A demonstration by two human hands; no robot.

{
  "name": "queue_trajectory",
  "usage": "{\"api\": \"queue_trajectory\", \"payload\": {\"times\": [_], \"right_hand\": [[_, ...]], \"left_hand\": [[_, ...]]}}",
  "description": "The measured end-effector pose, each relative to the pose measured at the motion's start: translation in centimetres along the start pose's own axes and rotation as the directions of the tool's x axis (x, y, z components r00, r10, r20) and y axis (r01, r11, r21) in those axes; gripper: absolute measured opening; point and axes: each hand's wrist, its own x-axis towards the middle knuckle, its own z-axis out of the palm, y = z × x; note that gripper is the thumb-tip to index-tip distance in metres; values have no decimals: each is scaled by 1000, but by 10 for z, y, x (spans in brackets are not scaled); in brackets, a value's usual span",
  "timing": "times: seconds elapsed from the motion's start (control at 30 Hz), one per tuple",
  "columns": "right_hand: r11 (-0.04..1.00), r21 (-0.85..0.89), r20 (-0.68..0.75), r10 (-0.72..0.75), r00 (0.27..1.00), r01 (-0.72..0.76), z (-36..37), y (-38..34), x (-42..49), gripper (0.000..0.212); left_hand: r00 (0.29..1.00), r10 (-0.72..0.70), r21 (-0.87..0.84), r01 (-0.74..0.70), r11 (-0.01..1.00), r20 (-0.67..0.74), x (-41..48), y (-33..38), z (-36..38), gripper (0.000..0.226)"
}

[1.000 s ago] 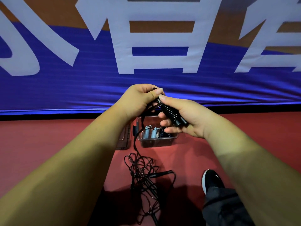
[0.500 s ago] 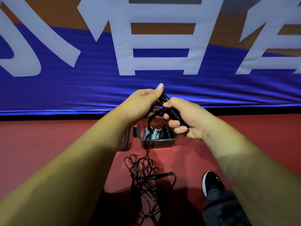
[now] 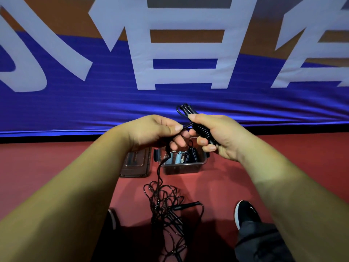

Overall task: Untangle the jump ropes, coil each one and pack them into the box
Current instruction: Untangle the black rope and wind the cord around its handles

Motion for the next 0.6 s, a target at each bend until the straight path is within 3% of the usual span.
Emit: {"api": "queue_trajectory", "payload": {"times": [0.2, 0.3, 0.37, 0.43, 0.6], "right_hand": [[1000, 21, -40, -23, 999, 24, -4, -2, 3, 35], [1000, 2, -50, -21, 999, 21, -3, 0, 3, 36], [1000, -6, -61, -21, 998, 21, -3, 2, 3, 36], [1000, -5, -77, -24, 997, 24, -4, 2, 3, 38], [999, -40, -71, -40, 997, 37, -2, 0, 3, 30]], "left_hand": [[995, 72, -42, -75, 996, -74, -4, 10, 2, 17], [977, 46, 190, -6, 982, -206, -5, 17, 1, 17], [959, 76, 438, 55, 897, -274, -3, 19, 1, 19], [951, 98, 558, 87, 825, -293, 1, 16, 4, 31], [941, 82, 452, 80, 889, -328, 2, 12, 10, 38]]}}
